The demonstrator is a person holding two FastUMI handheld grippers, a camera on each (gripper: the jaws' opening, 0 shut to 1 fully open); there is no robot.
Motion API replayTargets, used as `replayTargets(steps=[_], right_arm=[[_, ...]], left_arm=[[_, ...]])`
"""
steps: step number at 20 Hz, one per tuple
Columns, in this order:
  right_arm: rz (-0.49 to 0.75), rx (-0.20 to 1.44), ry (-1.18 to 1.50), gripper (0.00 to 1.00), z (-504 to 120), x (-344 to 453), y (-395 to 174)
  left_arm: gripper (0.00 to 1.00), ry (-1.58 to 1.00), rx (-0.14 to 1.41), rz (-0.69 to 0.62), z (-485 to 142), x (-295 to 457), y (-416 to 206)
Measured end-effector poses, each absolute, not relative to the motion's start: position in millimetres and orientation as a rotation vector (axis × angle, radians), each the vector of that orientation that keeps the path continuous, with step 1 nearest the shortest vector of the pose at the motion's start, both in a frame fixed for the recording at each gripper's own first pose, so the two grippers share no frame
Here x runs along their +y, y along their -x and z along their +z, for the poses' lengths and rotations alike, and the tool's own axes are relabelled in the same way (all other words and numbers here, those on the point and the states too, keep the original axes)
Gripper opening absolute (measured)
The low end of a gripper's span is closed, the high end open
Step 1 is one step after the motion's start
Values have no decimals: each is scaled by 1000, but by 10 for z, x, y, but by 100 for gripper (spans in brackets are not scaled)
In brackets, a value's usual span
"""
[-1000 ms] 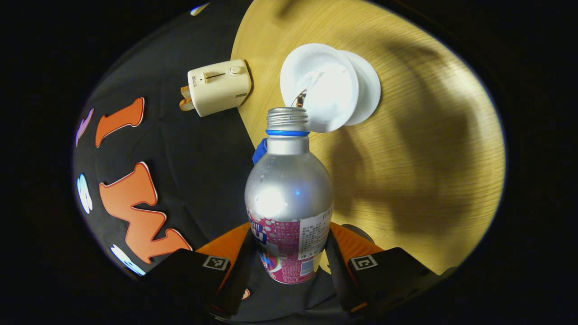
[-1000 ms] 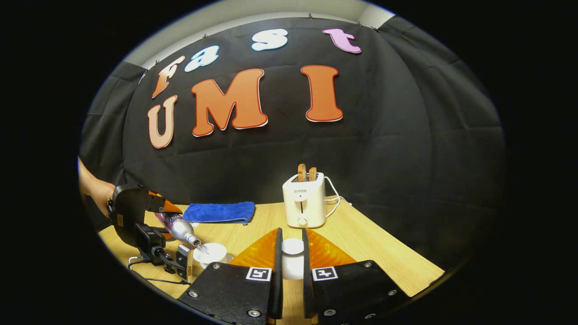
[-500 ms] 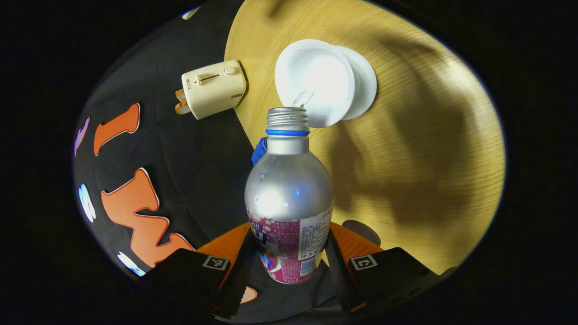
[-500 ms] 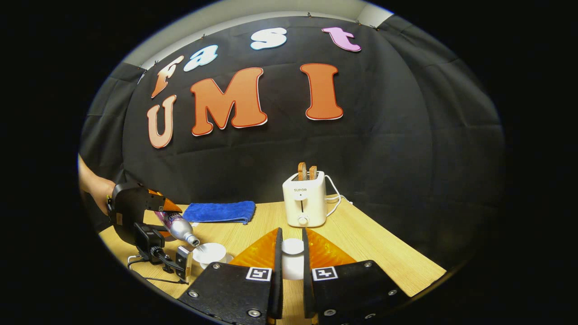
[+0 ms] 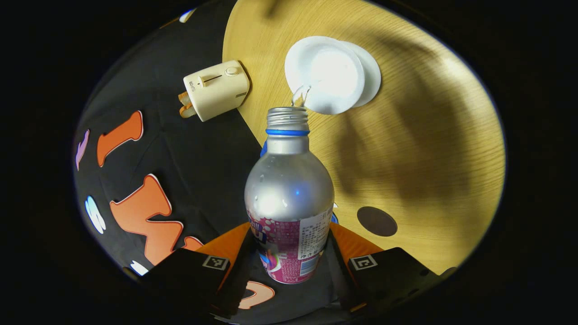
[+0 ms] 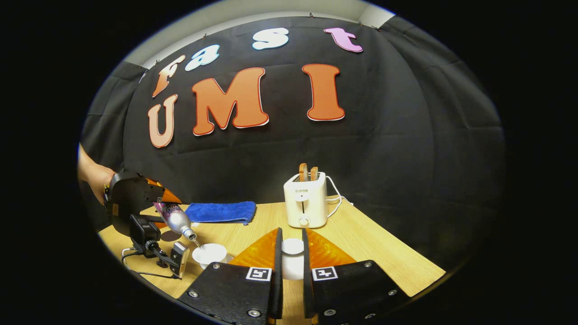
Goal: Open the teacup lid with one hand, grasp the water bottle and pour water into the teacup with the other hand; after pouring, place the water bottle on the coaster and then close the teacup lid.
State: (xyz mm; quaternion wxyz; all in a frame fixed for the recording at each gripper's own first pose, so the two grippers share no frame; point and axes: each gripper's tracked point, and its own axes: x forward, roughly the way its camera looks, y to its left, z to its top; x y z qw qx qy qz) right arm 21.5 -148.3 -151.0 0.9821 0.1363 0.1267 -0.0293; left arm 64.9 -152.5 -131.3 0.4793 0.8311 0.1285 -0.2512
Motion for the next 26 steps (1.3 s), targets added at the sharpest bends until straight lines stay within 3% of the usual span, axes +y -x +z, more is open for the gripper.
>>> replayTargets(steps=[13,26], right_arm=[[-40,258,-275,18,-1520,-1409,-260],[-19,257,-279,18,-1515,-1318,-267]], left_arm=[[82,-2127,254,-591,-1030,-1573,-700],[82,-2207,186,-634,-1183,-1791,-600]])
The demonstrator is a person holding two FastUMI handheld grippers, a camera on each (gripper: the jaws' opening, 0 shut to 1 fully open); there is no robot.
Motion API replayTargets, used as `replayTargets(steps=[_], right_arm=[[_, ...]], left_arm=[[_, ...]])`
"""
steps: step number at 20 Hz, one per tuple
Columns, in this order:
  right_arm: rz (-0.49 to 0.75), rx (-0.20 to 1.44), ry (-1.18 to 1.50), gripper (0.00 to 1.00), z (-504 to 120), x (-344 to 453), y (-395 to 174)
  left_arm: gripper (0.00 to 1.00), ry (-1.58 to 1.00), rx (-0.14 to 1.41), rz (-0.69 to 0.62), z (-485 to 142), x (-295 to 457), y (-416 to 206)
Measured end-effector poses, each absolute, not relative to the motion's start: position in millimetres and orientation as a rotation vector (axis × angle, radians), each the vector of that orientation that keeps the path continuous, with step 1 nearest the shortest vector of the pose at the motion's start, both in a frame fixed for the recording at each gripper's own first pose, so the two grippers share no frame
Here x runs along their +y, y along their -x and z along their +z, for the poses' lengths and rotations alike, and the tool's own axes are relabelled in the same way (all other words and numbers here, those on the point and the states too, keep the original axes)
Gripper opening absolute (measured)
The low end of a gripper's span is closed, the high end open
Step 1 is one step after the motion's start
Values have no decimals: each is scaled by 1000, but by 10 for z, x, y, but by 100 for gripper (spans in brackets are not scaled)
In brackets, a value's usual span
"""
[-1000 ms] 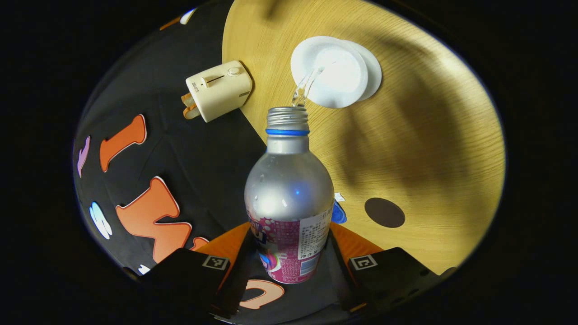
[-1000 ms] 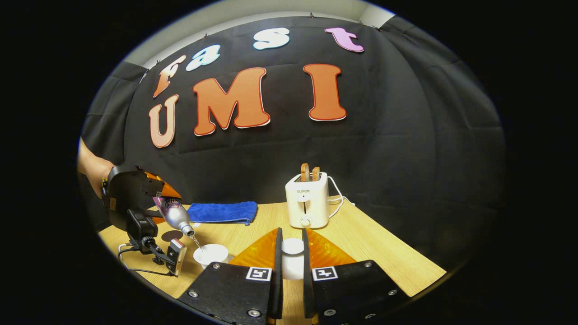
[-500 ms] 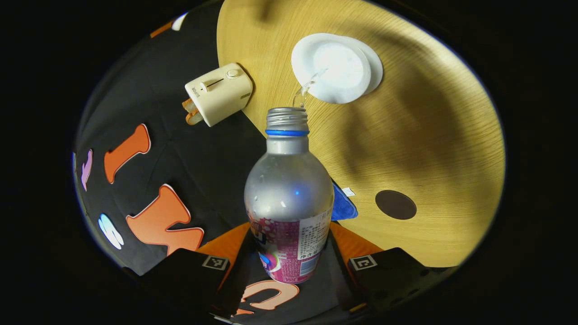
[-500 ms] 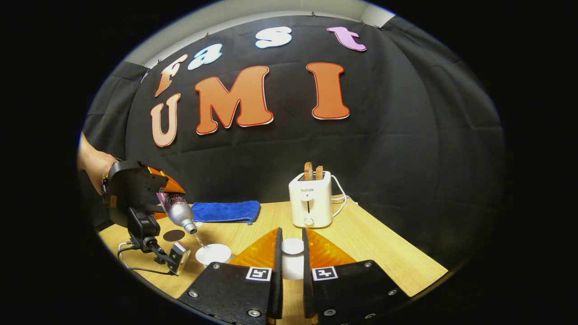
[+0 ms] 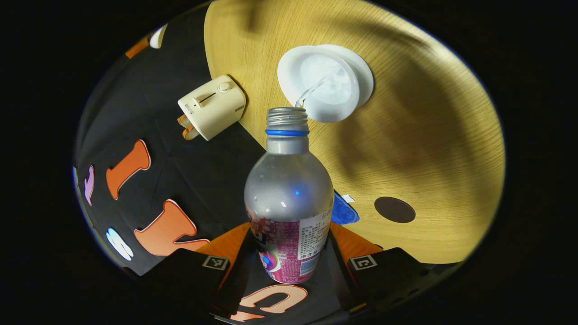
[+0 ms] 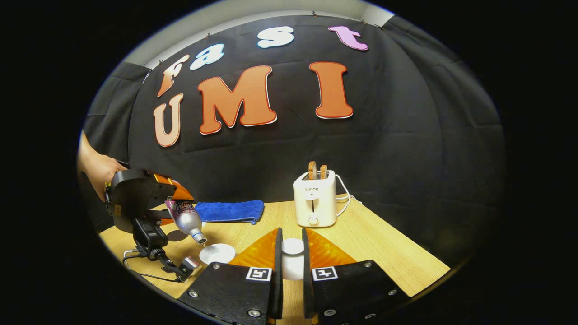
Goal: Open the teacup lid with one hand, grasp the water bottle and pour water into the teacup with the other hand; after pouring, place the water bottle on the coaster and then close the teacup lid.
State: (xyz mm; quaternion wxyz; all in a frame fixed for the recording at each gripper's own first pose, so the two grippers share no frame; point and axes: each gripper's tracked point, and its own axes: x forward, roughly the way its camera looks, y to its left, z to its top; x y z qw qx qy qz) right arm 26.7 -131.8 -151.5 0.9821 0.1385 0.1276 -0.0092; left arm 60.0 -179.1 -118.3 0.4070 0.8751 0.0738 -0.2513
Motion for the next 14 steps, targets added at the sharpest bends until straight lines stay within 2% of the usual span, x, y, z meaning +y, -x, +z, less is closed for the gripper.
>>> replayTargets(steps=[8,14], right_arm=[[-4,259,-275,18,-1512,-1257,-260],[1,261,-281,18,-1487,-1212,-278]], left_arm=[[82,-2242,186,-625,-1180,-1777,-593],[82,-2149,210,-637,-1232,-1750,-548]])
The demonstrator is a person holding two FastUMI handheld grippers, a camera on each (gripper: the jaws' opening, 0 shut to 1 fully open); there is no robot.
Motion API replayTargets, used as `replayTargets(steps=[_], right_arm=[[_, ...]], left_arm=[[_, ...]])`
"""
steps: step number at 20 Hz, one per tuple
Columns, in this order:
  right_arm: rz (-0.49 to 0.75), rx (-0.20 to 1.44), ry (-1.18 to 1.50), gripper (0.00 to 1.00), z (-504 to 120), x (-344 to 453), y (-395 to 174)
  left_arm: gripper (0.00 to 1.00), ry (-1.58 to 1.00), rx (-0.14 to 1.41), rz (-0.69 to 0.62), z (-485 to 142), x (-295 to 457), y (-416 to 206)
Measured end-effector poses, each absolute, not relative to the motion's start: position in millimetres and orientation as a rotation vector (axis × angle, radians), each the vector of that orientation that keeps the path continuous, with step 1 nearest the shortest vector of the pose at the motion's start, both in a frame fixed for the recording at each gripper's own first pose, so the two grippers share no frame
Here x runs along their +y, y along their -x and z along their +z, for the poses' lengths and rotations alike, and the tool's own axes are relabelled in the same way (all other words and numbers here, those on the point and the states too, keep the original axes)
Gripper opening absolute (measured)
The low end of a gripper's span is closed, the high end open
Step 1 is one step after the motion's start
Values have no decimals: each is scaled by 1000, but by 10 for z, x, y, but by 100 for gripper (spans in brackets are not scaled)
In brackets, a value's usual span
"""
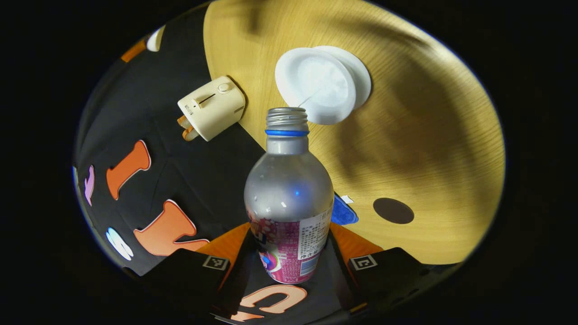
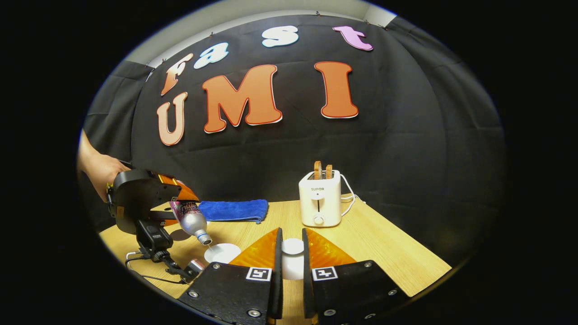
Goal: Open the teacup lid with one hand, grasp the water bottle and pour water into the teacup with the other hand; after pouring, place the water bottle on the coaster and then close the teacup lid.
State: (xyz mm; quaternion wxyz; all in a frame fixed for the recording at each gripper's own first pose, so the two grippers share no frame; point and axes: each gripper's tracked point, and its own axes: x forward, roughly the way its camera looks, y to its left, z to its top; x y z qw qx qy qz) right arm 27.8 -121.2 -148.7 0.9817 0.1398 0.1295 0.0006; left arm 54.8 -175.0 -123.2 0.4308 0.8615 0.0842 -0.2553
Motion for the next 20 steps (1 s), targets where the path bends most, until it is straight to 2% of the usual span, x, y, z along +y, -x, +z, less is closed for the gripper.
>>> replayTargets(steps=[6,9,15,19,20], right_arm=[[4,264,-311,18,-1464,-1146,-279],[11,269,-313,18,-1441,-1089,-299],[30,271,-280,18,-1298,-871,-405],[61,248,-253,18,-1111,-608,-525],[71,244,-244,18,-1072,-528,-561]], left_arm=[[84,-1899,243,-625,-1329,-1644,-534],[81,-1729,244,-597,-1330,-1521,-516],[80,-1389,166,-441,-1031,-1165,-661],[79,-1136,186,-340,-875,-872,-928],[82,-1065,184,-313,-836,-825,-1025]])
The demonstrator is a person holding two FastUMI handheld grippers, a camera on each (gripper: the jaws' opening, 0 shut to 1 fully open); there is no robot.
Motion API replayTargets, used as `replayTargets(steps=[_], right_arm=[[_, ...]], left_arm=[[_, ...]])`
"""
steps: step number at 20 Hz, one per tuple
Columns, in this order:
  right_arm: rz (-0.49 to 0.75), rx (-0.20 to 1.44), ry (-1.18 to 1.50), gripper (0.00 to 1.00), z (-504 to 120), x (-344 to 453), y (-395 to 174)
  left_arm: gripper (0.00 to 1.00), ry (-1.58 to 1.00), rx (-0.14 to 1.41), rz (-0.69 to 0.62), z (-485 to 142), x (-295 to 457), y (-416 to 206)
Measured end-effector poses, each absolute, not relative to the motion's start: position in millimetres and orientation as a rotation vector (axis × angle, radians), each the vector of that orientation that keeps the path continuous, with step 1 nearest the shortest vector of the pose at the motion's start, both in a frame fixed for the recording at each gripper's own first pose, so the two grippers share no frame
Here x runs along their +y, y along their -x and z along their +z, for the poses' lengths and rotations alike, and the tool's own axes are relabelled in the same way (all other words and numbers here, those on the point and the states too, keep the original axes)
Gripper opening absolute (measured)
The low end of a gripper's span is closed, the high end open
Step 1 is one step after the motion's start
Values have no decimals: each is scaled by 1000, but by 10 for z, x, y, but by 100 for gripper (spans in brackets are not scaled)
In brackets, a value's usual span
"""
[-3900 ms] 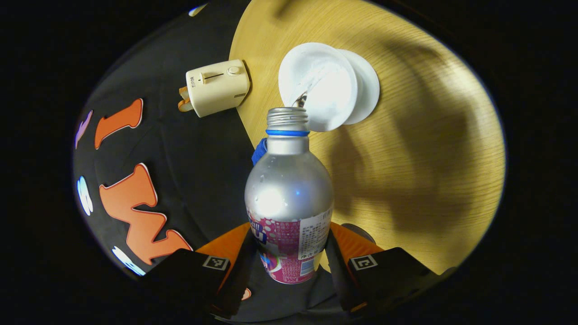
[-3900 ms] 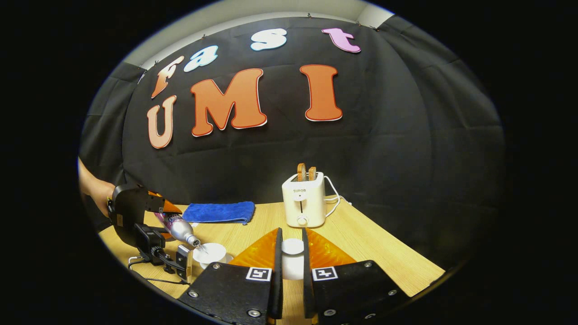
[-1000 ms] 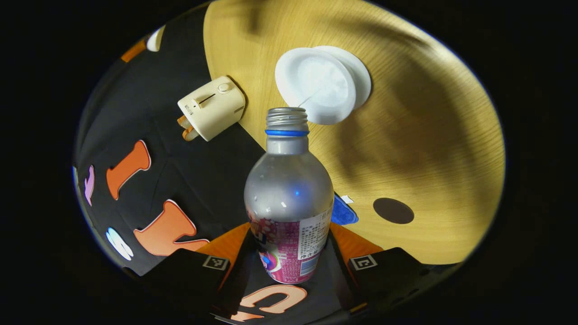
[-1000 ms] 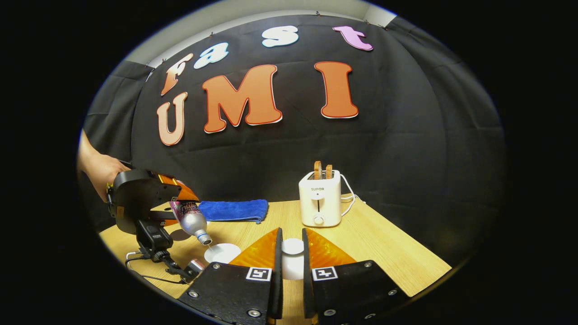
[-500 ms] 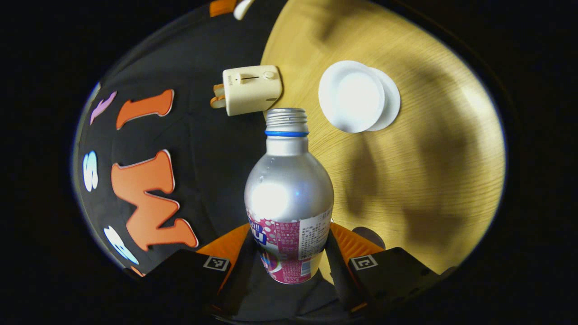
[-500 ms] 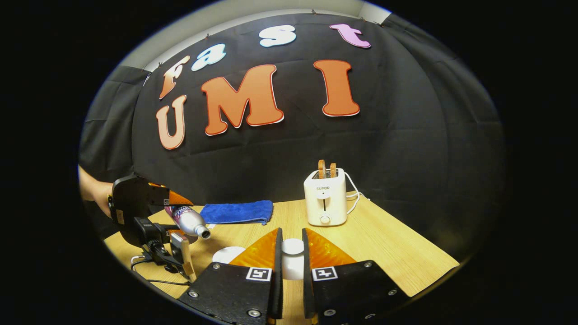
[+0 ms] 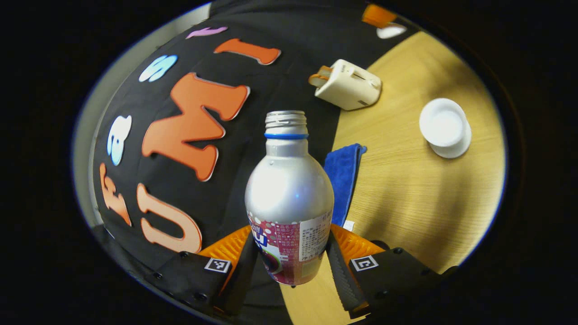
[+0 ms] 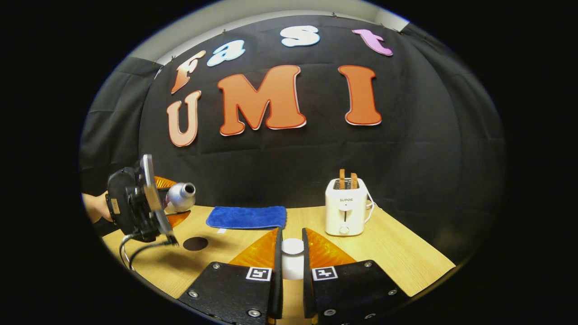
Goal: Open the teacup lid with one hand, grasp the water bottle and pour water into the teacup with the other hand; after pouring, place the water bottle on the coaster and then close the teacup lid.
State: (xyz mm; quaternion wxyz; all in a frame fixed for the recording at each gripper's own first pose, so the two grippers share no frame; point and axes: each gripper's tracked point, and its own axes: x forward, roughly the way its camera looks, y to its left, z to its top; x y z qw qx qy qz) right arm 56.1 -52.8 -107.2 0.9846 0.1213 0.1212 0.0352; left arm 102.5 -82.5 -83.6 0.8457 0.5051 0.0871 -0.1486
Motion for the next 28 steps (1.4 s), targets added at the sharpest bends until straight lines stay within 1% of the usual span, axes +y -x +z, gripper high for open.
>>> replayTargets(steps=[1,2,3,5,6,7,10,13,15,17,22,28], right_arm=[[84,242,-237,18,-1036,-455,-590],[97,241,-231,18,-1005,-364,-626],[109,240,-225,18,-982,-281,-653],[127,244,-210,18,-982,-139,-696],[137,251,-200,18,-993,-65,-715],[145,260,-190,18,-1012,-11,-716],[158,278,-175,18,-1033,78,-751],[158,297,-172,19,-1091,115,-768],[159,309,-170,18,-1135,137,-774],[162,322,-169,18,-1176,165,-773],[174,362,-172,18,-1358,224,-769],[172,402,-176,18,-1550,245,-799]], left_arm=[[79,-997,180,-290,-840,-770,-1101],[82,-926,173,-265,-826,-699,-1160],[82,-853,169,-251,-828,-651,-1217],[81,-691,164,-225,-786,-512,-1315],[78,-616,167,-212,-830,-453,-1345],[81,-545,168,-199,-867,-392,-1385],[78,-347,177,-183,-969,-376,-1447],[81,-191,191,-183,-1061,-401,-1409],[81,-116,217,-194,-1135,-433,-1416],[78,-52,249,-206,-1222,-448,-1416],[81,54,361,-202,-1454,-484,-1387],[80,92,439,-201,-1672,-538,-1325]])
